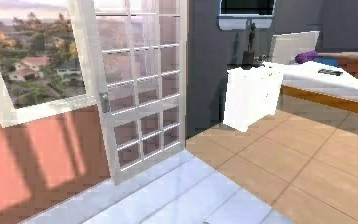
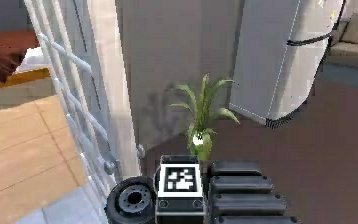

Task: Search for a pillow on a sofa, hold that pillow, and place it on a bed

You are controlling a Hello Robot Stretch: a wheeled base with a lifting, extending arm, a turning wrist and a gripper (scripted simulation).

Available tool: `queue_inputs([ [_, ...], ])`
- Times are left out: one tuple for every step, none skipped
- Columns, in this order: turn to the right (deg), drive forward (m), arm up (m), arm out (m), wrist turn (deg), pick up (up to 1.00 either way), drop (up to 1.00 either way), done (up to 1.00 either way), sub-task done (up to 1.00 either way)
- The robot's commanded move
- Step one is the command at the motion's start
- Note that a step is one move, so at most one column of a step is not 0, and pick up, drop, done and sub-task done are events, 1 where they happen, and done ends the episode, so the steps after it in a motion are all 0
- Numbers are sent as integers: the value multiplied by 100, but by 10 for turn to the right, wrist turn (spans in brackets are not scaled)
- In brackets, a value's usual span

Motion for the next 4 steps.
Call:
queue_inputs([
  [0,45,0,0,0,0,0,0,0],
  [450,0,0,0,0,0,0,0,0],
  [0,100,0,0,0,0,0,0,0],
  [0,100,0,0,0,0,0,0,0],
])
